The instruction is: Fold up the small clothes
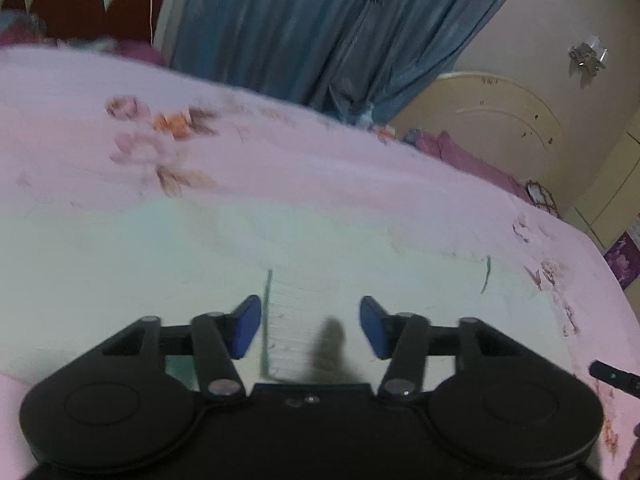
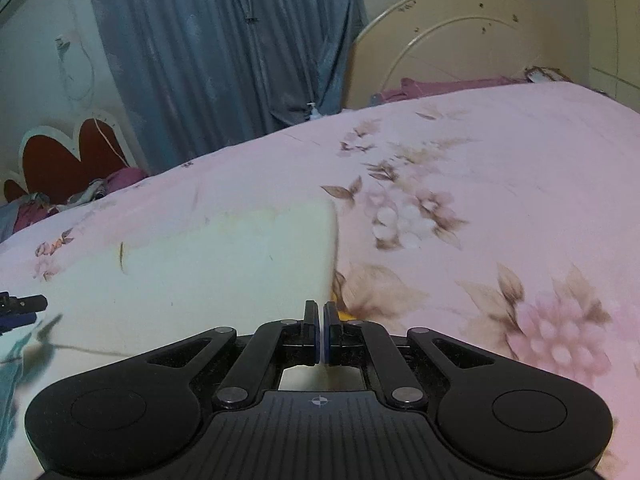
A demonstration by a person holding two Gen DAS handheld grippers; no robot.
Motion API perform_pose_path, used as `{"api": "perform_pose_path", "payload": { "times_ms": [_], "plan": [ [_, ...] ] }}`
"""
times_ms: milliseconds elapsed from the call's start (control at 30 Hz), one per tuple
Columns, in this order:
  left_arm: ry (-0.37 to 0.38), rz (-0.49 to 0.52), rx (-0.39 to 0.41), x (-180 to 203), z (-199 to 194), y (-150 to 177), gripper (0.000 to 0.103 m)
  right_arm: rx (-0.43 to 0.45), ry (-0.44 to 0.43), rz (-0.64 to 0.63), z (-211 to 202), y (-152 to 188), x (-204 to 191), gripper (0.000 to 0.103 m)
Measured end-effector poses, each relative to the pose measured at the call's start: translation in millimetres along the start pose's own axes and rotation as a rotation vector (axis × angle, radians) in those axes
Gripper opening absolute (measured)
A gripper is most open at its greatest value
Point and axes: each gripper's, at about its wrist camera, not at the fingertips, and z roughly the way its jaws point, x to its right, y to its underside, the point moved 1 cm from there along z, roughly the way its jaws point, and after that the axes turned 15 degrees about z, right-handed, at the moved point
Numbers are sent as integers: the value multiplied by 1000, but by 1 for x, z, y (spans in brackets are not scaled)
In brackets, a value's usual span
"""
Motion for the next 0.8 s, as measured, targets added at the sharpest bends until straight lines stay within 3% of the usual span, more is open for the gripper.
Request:
{"api": "perform_pose_path", "payload": {
  "times_ms": [33, 67, 100, 200, 333, 467, 567, 800],
  "plan": [
    [8, -18, -24, -2, 7, 0, 37, -8, -10, -6, 7, -2, -3, 1],
    [13, -32, -33, -4, 11, 3, 28, -21, -16, -12, 13, -2, -5, 1],
    [16, -38, -29, -6, 14, 4, 8, -41, -20, -19, 21, -2, -5, 1],
    [13, -72, 37, -12, 5, 12, 7, -98, 35, -46, 41, 6, 0, 1],
    [-26, -5, 34, -3, 5, 19, 7, -97, 57, -19, 42, 4, 9, 1],
    [-28, -17, 25, -4, 8, 14, 16, -90, 26, -35, 44, -1, 0, 1],
    [-46, 18, 16, -1, 11, 10, 12, -100, 10, -84, 64, -4, -12, 1],
    [-58, -3, 28, -2, 12, 13, 11, -64, 62, -45, 120, -56, -4, 0]
  ]
}}
